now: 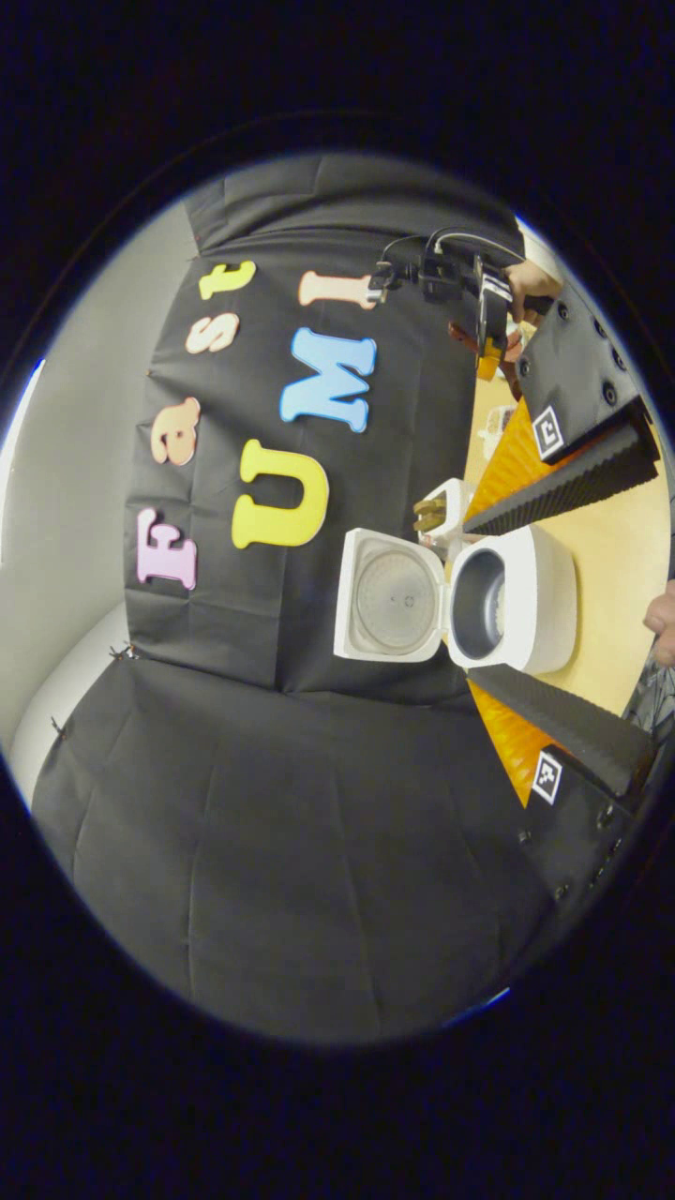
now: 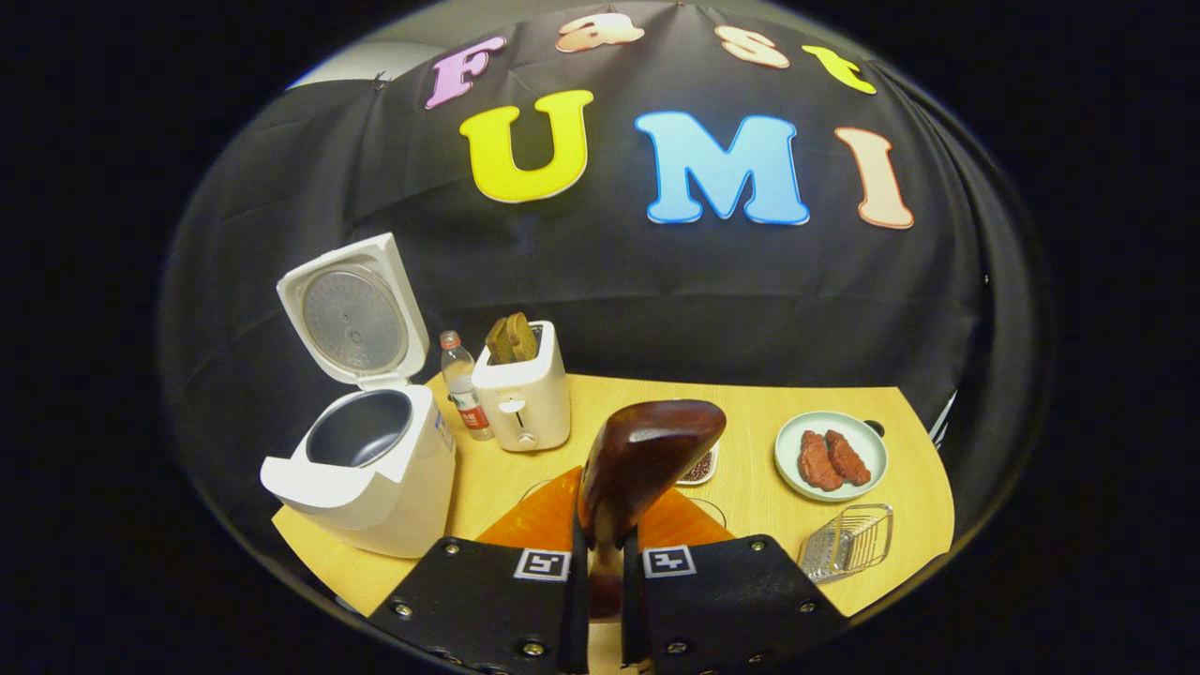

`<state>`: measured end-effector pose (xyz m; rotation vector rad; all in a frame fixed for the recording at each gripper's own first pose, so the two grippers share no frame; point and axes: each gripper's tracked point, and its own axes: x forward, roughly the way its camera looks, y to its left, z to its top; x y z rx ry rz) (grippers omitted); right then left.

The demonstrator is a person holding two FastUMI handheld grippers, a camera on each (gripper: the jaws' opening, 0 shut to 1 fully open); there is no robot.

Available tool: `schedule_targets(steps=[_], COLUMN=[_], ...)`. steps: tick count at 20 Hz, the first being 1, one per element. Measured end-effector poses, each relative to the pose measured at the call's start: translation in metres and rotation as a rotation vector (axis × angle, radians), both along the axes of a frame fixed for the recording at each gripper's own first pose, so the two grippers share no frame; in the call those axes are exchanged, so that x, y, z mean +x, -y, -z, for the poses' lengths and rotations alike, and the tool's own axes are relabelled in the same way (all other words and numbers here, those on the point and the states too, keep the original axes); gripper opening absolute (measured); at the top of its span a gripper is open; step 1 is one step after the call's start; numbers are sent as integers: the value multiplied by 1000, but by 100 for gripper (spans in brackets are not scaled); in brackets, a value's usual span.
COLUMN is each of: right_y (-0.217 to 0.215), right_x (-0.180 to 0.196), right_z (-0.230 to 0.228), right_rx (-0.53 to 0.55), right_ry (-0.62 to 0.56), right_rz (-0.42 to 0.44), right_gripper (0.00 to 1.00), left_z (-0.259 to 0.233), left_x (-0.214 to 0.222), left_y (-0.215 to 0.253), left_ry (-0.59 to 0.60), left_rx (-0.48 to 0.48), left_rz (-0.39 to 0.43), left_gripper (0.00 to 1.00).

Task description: Close the left gripper, press the button to open the rice cooker; take a wooden spoon from the chopstick holder with the right hand, scoop a spoonful of rice and pour it into the rice cooker, then put the wooden spoon back into the chopstick holder.

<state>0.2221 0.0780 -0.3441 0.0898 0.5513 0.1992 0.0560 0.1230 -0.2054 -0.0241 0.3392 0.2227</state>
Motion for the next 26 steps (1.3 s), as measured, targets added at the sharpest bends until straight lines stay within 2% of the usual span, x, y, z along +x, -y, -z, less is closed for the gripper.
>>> schedule_targets(steps=[1, 2, 3, 6, 7, 8, 11, 12, 13, 15, 16, 18, 19, 21, 22, 23, 26], right_y=[0, 0, -1, -6, -8, -14, -24, -28, -32, -42, -48, -49, -49, -51, -53, -54, -53], right_x=[8, 15, 18, 22, 22, 19, 13, 12, 14, 14, 15, 18, 19, 20, 19, 19, 21], right_z=[12, 25, 38, 68, 76, 84, 96, 99, 97, 99, 99, 100, 100, 100, 100, 100, 95], right_rx=[5, 12, 23, 34, 35, 46, 67, 74, 83, 131, 170, 233, 257, 305, 334, 375, 472], right_ry=[-16, -32, -56, -108, -123, -142, -177, -187, -183, -209, -230, -258, -269, -287, -298, -314, -339], right_rz=[-2, -3, -4, -16, -23, -33, -40, -44, -43, -42, -37, -11, 1, 11, 17, 28, 69], right_gripper=[14, 14, 14, 14, 14, 14, 14, 14, 14, 14, 14, 14, 14, 14, 14, 14, 14], left_z=[4, 8, 13, 28, 33, 35, 39, 38, 39, 38, 37, 38, 36, 31, 29, 29, 25], left_x=[5, 9, 14, 22, 23, 25, 28, 30, 32, 32, 32, 30, 28, 26, 24, 23, 20], left_y=[1, 1, -1, -10, -12, -11, -10, -9, -7, -7, -7, -9, -10, -11, -10, -10, -5], left_ry=[-14, -25, -42, -91, -107, -111, -126, -124, -126, -128, -127, -130, -130, -118, -117, -116, -111], left_rx=[-5, -5, 5, 54, 51, 39, 47, 54, 61, 66, 60, 66, 72, 81, 82, 82, 87], left_rz=[-11, -21, -28, -44, -55, -62, -70, -67, -62, -65, -70, -79, -80, -82, -84, -85, -83], left_gripper=[93, 92, 97, 92, 97, 93, 93, 97, 93, 97, 93, 93, 97, 93, 97, 93, 93])
